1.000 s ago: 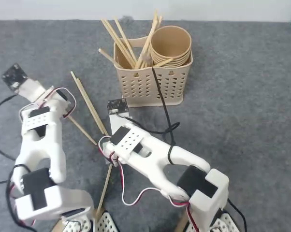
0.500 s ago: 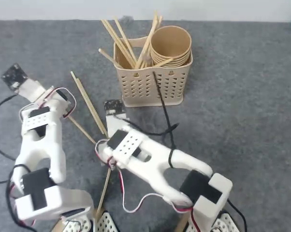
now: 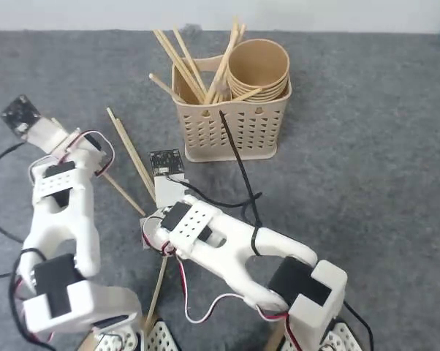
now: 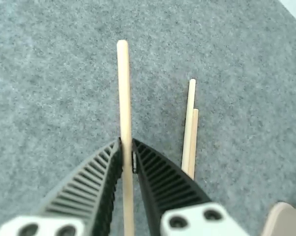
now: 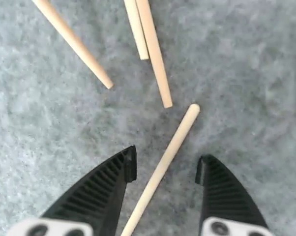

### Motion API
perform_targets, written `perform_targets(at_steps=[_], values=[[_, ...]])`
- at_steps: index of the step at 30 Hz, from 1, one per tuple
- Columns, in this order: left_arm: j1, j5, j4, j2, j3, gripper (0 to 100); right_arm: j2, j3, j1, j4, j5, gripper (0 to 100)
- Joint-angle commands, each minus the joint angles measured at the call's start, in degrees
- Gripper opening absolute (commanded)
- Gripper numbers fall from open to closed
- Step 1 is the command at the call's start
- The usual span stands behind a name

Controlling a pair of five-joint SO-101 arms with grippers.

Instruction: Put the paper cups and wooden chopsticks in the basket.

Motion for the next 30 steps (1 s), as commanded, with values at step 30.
perform_targets(at_steps=[30], values=[[-0.44,0.53,-1.58,-2.73,-0.75,1,-3.03,-31.30,28.70,54.73,18.37,0.6]])
